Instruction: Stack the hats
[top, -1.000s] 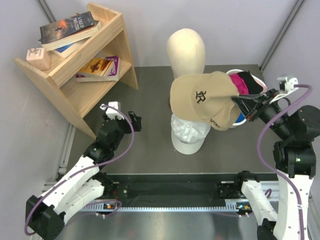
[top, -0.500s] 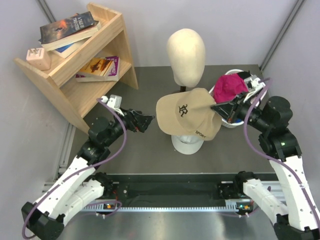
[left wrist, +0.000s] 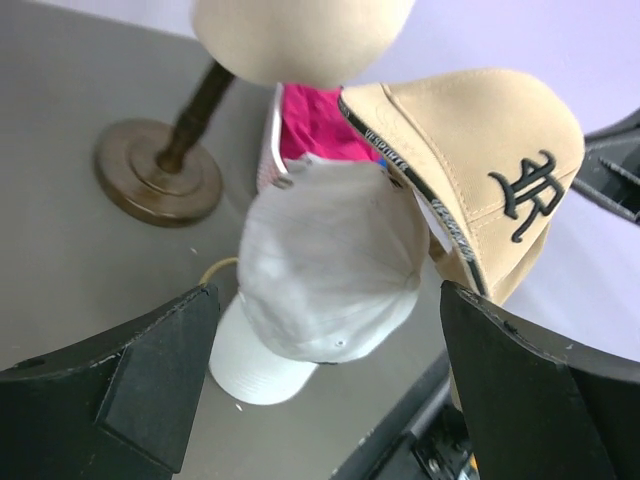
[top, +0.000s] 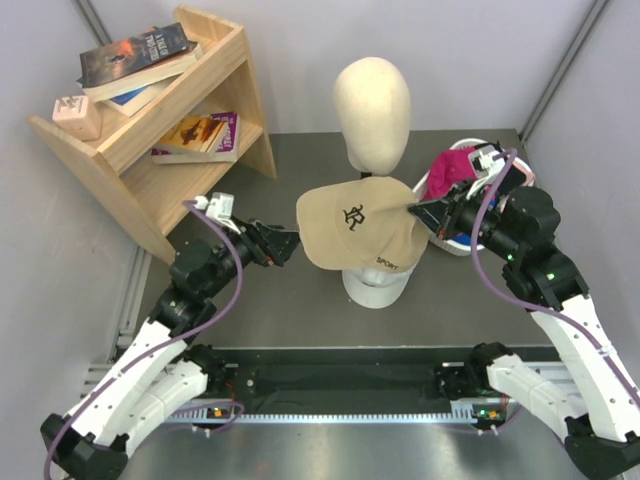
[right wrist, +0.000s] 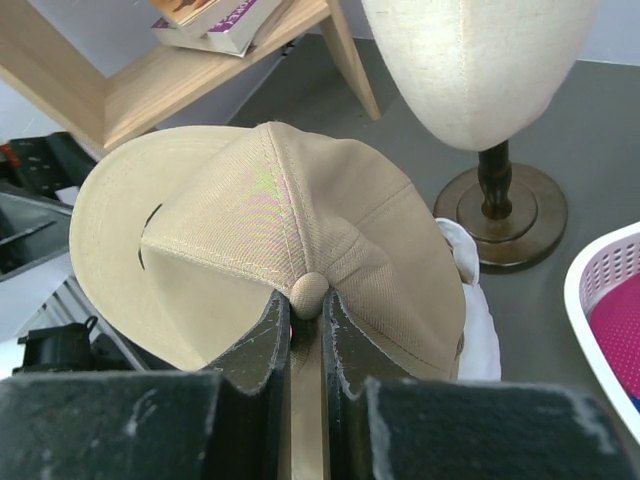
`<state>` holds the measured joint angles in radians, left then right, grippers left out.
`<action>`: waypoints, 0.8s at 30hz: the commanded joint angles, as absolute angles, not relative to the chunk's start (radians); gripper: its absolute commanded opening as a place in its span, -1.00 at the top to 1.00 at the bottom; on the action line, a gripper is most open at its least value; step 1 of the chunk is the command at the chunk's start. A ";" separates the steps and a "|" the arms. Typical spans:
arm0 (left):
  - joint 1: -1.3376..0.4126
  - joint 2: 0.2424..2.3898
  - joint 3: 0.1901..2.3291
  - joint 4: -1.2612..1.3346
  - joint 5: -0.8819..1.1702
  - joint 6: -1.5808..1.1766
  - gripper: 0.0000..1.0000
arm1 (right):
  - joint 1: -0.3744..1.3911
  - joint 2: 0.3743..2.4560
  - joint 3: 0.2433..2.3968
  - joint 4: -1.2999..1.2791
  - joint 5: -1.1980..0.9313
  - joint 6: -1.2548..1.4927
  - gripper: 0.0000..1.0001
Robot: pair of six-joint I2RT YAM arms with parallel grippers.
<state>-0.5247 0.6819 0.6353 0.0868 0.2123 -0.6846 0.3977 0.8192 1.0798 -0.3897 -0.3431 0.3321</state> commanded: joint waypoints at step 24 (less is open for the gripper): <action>-0.526 0.811 0.615 0.342 0.284 -0.773 -0.87 | 0.436 0.824 1.095 -0.333 -0.290 0.313 1.00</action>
<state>-0.5247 0.7769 0.6186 0.1753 0.2291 -0.7452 0.4183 0.8276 1.0798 -0.3901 -0.2958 0.3168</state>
